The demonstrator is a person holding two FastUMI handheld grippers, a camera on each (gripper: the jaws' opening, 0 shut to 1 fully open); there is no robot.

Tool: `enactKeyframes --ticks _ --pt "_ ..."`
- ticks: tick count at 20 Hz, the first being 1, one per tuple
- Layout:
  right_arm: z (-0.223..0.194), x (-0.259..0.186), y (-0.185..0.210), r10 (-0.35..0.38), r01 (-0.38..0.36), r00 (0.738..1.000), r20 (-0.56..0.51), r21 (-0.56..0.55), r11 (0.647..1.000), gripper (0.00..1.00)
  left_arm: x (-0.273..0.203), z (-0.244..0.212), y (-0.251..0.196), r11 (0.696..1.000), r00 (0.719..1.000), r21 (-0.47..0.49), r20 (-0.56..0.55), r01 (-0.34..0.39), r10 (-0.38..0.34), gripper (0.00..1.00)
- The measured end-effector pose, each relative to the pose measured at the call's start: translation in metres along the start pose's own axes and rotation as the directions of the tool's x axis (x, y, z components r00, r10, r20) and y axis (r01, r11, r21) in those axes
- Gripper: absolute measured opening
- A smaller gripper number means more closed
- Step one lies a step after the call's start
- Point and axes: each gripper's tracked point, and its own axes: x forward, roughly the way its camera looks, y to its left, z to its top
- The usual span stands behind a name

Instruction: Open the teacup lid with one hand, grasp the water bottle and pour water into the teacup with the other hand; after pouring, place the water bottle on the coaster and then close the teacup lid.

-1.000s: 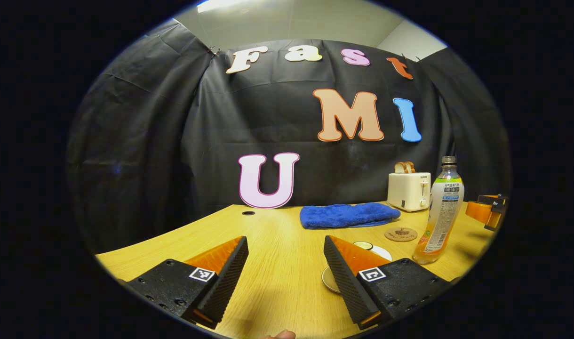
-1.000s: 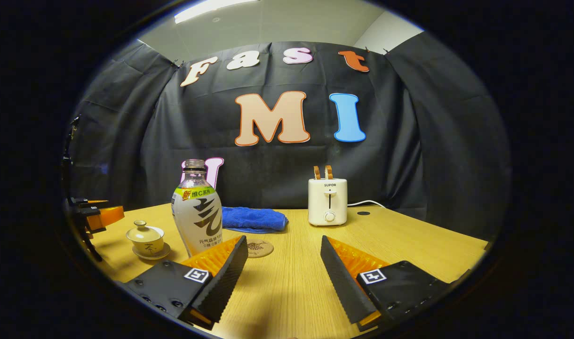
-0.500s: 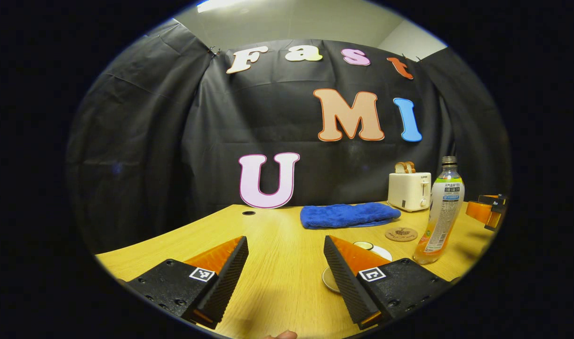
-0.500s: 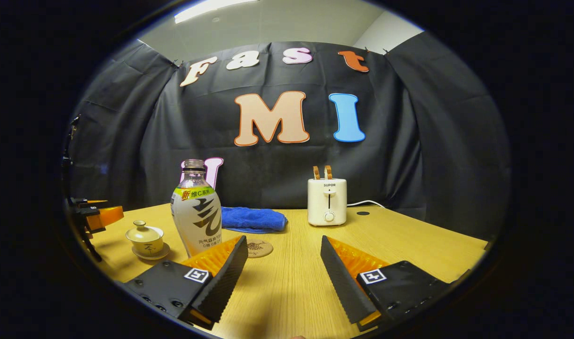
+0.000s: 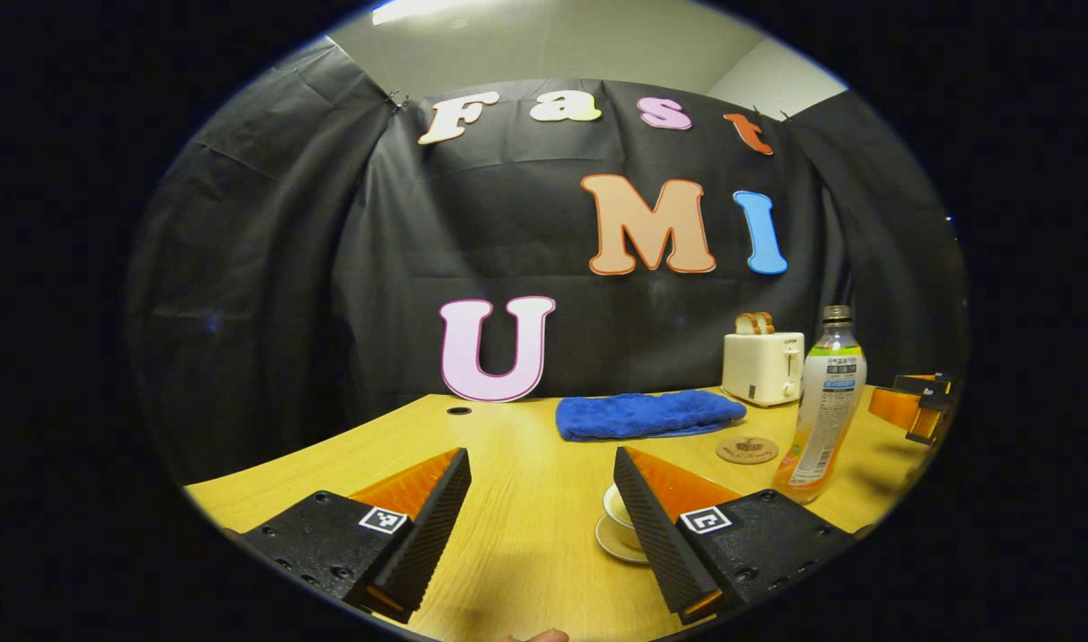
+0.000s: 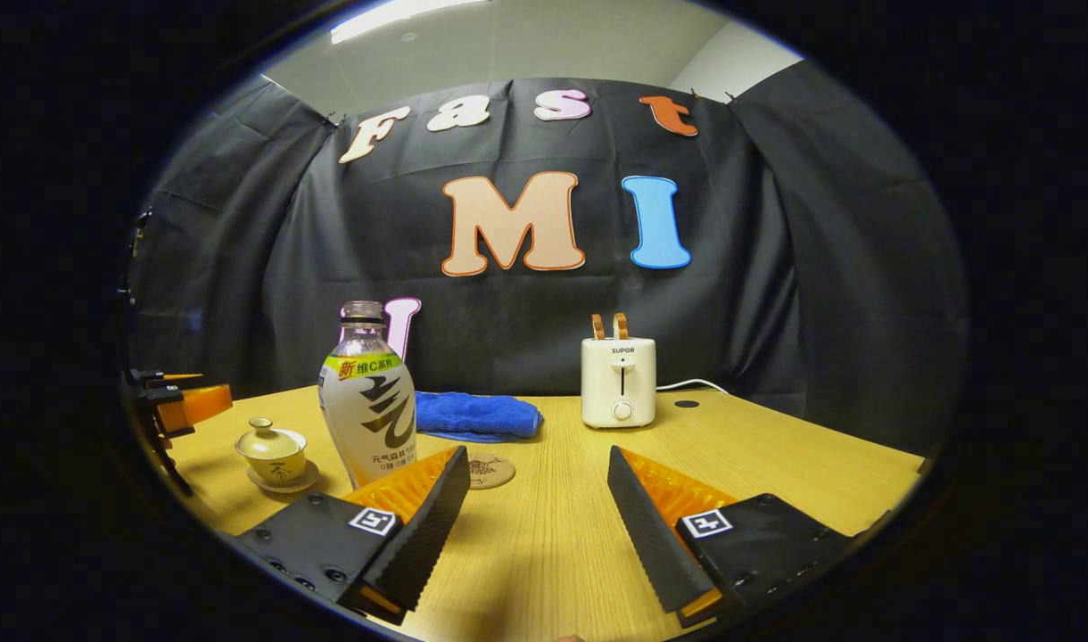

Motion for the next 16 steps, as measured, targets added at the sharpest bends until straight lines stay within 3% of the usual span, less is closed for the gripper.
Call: enactKeyframes --ticks 4,5,12,13,16 --pt "0.000 0.000 -0.002 -0.007 0.007 1.000 0.001 0.000 1.000 0.96 0.011 -0.002 -0.029 0.995 0.994 0.011 -0.038 0.100 -0.100 0.94" --pt "0.000 0.000 -0.002 -0.007 0.007 1.000 0.000 0.000 1.000 1.00 0.011 -0.005 -0.035 0.993 0.992 0.007 -0.054 0.116 -0.115 0.94" --pt "0.000 0.001 -0.002 -0.006 0.006 1.000 0.001 0.001 1.000 0.96 0.021 -0.017 -0.068 0.977 0.968 0.001 -0.136 0.213 -0.210 0.94" --pt "0.001 0.001 -0.002 -0.007 0.007 1.000 0.002 0.001 1.000 1.00 0.022 -0.020 -0.070 0.974 0.963 -0.003 -0.149 0.225 -0.223 0.92" --pt "0.001 0.001 -0.002 -0.008 0.008 1.000 0.001 0.001 1.000 0.96 0.023 -0.029 -0.077 0.970 0.952 -0.006 -0.190 0.244 -0.241 0.83"
